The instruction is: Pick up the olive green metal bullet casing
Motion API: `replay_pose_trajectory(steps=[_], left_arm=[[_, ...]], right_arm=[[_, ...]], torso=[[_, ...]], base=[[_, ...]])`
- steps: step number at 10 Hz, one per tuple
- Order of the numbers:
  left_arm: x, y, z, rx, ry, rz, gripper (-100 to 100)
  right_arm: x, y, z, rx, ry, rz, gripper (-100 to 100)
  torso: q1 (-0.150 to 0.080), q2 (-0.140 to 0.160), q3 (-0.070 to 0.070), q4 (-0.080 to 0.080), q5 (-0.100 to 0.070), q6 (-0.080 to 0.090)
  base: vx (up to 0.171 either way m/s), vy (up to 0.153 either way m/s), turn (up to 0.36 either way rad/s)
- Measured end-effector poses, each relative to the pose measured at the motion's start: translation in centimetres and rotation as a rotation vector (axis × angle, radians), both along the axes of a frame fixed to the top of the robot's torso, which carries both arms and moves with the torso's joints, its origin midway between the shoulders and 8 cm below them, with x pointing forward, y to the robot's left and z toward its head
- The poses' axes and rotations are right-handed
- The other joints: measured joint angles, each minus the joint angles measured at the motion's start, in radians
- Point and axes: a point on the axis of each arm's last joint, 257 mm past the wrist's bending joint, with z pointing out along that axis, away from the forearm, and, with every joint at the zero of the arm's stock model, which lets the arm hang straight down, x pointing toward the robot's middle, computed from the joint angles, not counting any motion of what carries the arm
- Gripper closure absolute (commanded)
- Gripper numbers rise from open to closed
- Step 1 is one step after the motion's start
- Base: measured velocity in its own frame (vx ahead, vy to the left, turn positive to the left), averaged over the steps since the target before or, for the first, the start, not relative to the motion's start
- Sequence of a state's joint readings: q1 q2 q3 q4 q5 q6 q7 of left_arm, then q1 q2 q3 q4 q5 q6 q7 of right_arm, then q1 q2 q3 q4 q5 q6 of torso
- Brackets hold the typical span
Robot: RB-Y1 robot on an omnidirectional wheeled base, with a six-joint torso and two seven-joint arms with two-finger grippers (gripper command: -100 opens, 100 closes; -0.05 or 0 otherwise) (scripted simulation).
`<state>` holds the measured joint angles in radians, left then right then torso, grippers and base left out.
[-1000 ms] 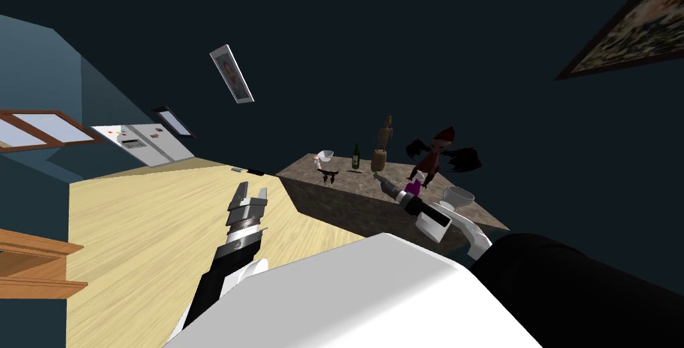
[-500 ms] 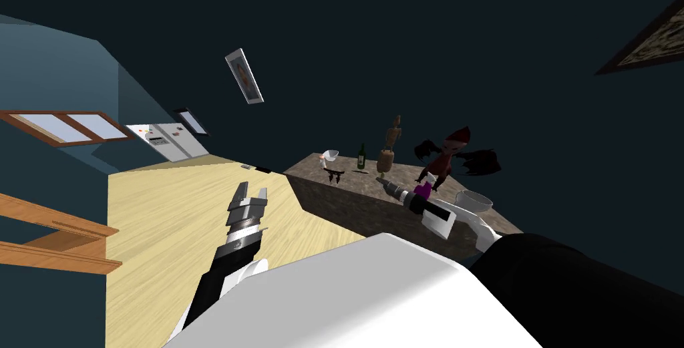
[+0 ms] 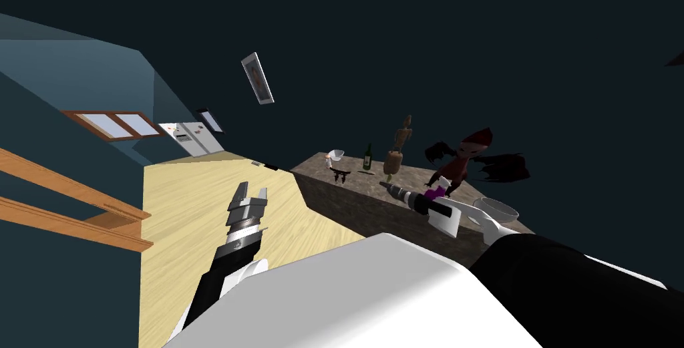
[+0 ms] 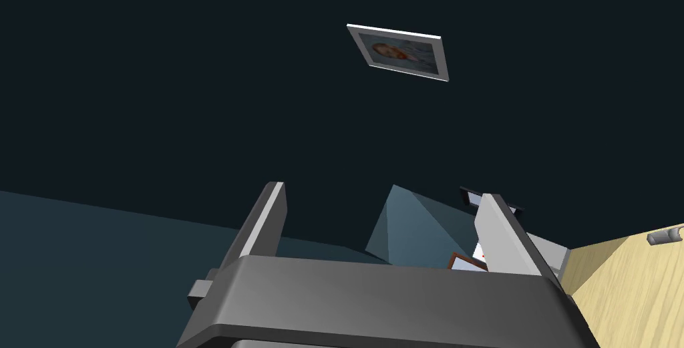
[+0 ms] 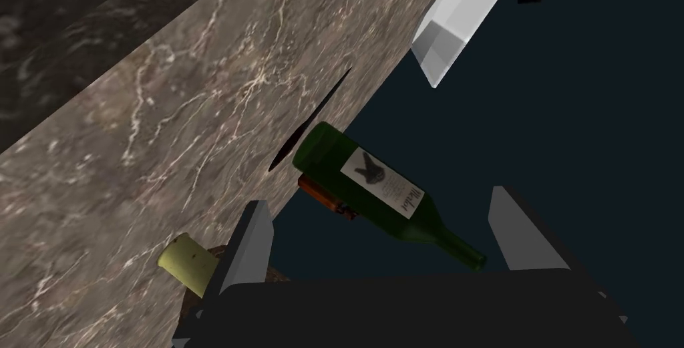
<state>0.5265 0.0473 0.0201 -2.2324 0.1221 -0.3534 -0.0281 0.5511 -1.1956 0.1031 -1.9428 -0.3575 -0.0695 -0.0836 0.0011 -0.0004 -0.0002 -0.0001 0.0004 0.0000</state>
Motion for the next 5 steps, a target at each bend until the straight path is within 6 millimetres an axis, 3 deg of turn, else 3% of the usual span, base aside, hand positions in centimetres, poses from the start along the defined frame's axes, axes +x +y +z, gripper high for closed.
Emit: replay_pose_trajectory(steps=[5], left_arm=[[0.0,0.0,0.0,0.000,0.000,0.000,0]], right_arm=[[-1.7,-3.9,-2.6,-0.111,0.132,-0.017,-100]], torso=[[-0.002,0.000,0.000,0.000,0.000,0.001]], base=[[0.014,0.005,0.125]])
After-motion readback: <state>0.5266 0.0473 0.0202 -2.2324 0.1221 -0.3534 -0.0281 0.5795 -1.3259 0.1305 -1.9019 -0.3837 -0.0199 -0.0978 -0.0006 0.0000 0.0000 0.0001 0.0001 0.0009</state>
